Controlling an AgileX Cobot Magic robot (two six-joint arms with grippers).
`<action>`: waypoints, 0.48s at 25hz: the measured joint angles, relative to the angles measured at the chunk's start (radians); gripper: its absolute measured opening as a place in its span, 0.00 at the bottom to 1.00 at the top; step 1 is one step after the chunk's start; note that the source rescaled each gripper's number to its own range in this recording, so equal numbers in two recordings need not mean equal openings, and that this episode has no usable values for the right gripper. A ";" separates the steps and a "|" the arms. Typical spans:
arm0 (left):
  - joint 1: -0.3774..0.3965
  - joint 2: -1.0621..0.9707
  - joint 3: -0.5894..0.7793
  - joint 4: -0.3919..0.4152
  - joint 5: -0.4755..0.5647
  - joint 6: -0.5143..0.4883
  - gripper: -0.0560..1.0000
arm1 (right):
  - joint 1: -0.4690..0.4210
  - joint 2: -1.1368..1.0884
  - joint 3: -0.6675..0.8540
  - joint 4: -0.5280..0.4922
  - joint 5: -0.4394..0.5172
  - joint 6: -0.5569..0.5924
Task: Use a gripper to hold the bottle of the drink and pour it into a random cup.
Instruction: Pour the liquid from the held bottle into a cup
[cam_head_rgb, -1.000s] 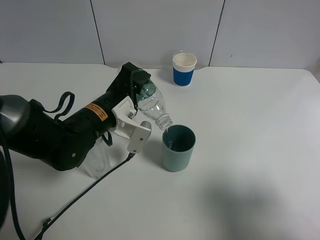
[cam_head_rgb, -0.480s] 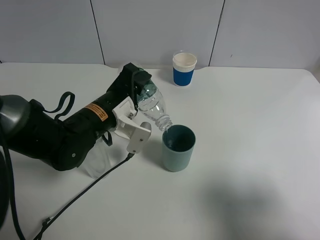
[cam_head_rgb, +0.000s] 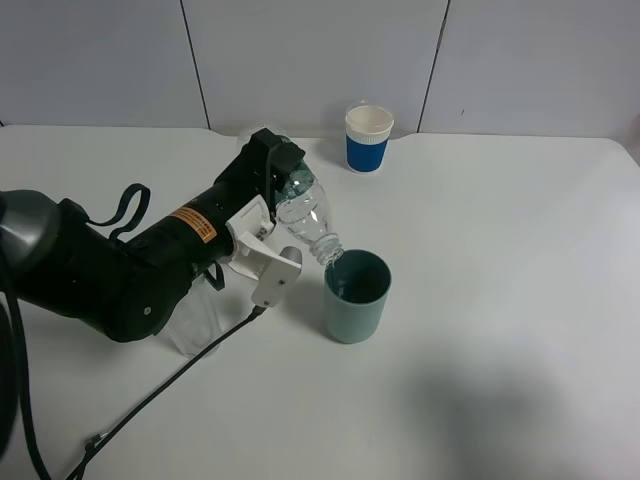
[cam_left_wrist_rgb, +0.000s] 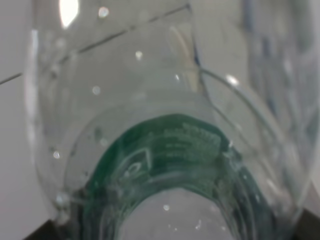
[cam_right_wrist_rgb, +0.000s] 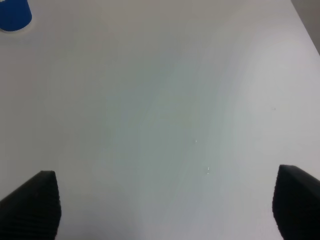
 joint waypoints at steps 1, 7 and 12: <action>0.000 0.000 0.000 0.000 0.000 0.004 0.06 | 0.000 0.000 0.000 0.000 0.000 0.000; 0.000 0.000 0.000 0.000 0.000 0.021 0.06 | 0.000 0.000 0.000 0.000 0.000 0.000; 0.000 0.000 0.000 0.000 0.000 0.024 0.06 | 0.000 0.000 0.000 0.000 0.000 0.000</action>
